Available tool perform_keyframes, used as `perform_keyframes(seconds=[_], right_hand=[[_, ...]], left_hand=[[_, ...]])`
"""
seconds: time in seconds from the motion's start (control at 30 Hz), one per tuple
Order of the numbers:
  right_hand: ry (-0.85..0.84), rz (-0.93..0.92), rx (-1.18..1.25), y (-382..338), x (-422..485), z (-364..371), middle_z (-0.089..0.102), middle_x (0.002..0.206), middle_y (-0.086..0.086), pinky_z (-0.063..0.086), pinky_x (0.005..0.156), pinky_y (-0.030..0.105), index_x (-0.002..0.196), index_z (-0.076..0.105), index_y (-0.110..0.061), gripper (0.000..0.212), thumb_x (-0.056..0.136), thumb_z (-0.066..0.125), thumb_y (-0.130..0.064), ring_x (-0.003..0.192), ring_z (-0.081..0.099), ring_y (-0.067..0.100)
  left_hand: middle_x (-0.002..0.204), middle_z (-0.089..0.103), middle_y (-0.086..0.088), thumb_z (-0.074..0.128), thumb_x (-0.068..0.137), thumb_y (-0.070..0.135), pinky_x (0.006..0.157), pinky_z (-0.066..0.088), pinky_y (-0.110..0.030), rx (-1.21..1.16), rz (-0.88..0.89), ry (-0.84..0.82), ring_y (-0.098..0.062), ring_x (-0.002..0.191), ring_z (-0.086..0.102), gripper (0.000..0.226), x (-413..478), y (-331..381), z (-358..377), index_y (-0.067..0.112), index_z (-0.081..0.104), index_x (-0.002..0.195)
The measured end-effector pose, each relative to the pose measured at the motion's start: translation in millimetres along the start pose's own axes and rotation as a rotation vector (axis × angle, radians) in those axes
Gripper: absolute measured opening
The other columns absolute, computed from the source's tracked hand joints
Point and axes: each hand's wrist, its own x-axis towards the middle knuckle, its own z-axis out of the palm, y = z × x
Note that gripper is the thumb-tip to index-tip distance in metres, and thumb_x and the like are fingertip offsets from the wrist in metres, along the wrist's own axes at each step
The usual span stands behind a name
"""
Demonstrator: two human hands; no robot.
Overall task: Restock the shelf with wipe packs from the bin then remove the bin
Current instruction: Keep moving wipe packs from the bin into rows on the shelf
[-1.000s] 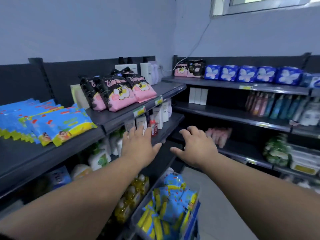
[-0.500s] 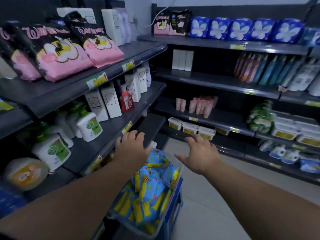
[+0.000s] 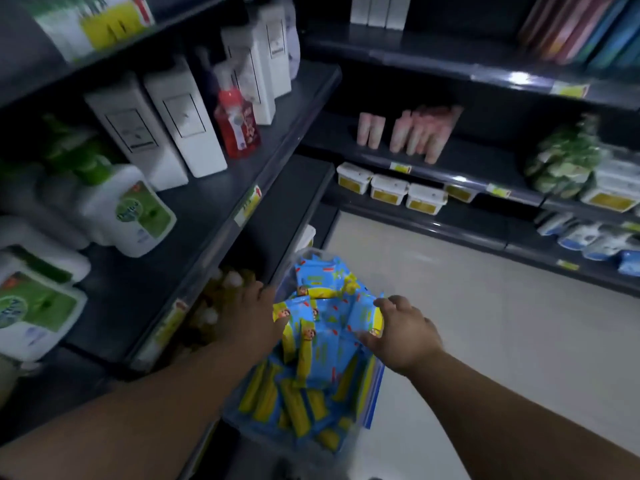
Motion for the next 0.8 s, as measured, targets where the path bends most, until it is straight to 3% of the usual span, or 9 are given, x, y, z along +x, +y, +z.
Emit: perform_keyframes(seconds=[0.17, 0.33, 0.5, 0.63, 0.8], right_hand=[[-0.086, -0.014, 0.034, 0.6, 32.0, 58.3, 0.032, 0.149, -0.001, 0.035, 0.104, 0.034, 0.146, 0.031, -0.028, 0.074, 0.084, 0.054, -0.063, 0.132, 0.039, 0.024], [-0.113, -0.103, 0.066, -1.3, 60.0, 107.3, 0.034, 0.147, -0.002, 0.031, 0.110, 0.035, 0.146, 0.031, -0.027, 0.080, 0.080, 0.061, -0.061, 0.135, 0.034, 0.022], [-0.121, -0.195, 0.014, -6.7, 80.2, 139.8, 0.020, 0.157, -0.002, 0.010, 0.119, 0.043, 0.151, 0.018, -0.028, 0.091, 0.078, 0.061, -0.063, 0.146, 0.013, 0.020], [-0.166, -0.240, -0.049, -7.0, 89.8, 148.3, 0.008, 0.160, -0.006, -0.005, 0.117, 0.048, 0.154, 0.006, -0.028, 0.098, 0.080, 0.062, -0.061, 0.148, 0.000, 0.019], [-0.100, -0.251, -0.100, -11.7, 95.7, 146.3, 0.030, 0.149, 0.000, -0.005, 0.118, 0.050, 0.152, 0.013, -0.026, 0.100, 0.075, 0.067, -0.060, 0.143, 0.018, 0.023]], left_hand=[[0.149, 0.032, -0.003, 0.046, 0.088, 0.051, 0.110, 0.030, -0.034, -0.099, -0.015, -0.106, -0.024, 0.135, 0.031, 0.067, 18.3, -4.5, 58.8, 0.018, 0.031, 0.145], [0.154, 0.024, 0.001, 0.056, 0.089, 0.045, 0.112, 0.024, -0.032, -0.086, 0.039, -0.154, -0.021, 0.140, 0.023, 0.069, 48.1, 0.8, 99.7, 0.022, 0.025, 0.147], [0.159, 0.010, 0.000, 0.050, 0.091, 0.052, 0.118, 0.007, -0.038, 0.057, 0.067, -0.198, -0.021, 0.146, 0.008, 0.078, 84.3, 0.9, 122.2, 0.022, 0.011, 0.151], [0.161, 0.000, 0.000, 0.046, 0.092, 0.055, 0.117, -0.008, -0.039, 0.208, 0.128, -0.244, -0.017, 0.148, -0.003, 0.085, 100.2, -6.3, 130.6, 0.018, 0.000, 0.153], [0.159, 0.015, -0.002, 0.043, 0.091, 0.057, 0.116, -0.013, -0.041, 0.288, 0.185, -0.259, -0.019, 0.147, 0.005, 0.086, 105.5, -6.8, 140.3, 0.014, 0.000, 0.152]])
